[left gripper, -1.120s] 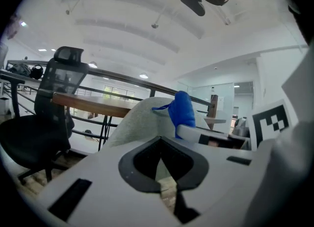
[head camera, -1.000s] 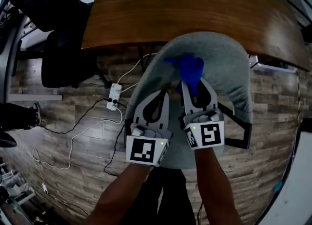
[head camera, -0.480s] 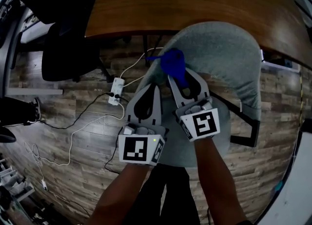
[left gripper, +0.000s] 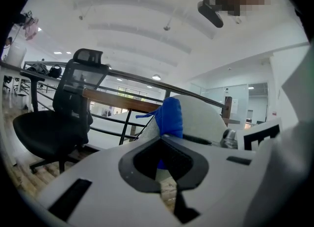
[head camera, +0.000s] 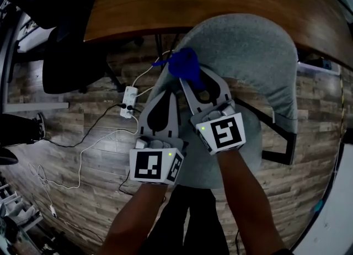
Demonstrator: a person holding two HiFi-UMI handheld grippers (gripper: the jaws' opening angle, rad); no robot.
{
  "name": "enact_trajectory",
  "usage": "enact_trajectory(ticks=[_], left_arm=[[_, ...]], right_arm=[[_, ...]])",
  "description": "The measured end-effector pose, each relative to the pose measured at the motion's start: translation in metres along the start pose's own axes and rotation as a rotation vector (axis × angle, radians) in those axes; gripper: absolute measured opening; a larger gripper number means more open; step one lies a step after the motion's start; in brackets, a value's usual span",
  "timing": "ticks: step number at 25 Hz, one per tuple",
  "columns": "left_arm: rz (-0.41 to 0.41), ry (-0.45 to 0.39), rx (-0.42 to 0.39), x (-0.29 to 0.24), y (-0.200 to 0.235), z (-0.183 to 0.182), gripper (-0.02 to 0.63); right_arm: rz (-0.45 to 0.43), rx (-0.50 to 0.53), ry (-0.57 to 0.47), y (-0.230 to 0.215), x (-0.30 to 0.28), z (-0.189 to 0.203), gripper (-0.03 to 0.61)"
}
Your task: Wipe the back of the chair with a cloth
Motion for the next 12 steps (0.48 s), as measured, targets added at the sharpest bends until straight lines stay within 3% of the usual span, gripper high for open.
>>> enact_trajectory(ticks=[12], left_arm=[[0.021,-0.013,-0.02,-0.014,-0.012,0.01,0.002]], right_arm=[[0.135,-0.09,-0.075,-0.027,0.008,0.005,0.123]])
Point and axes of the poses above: the fingertips, and each gripper's own axes: x backward along the fingers, y to its left, z out of its underside, the point moved 10 cm from there along x, backward along the fingers, and after that the axes turned 14 degrees about y, right-handed, at the moved point
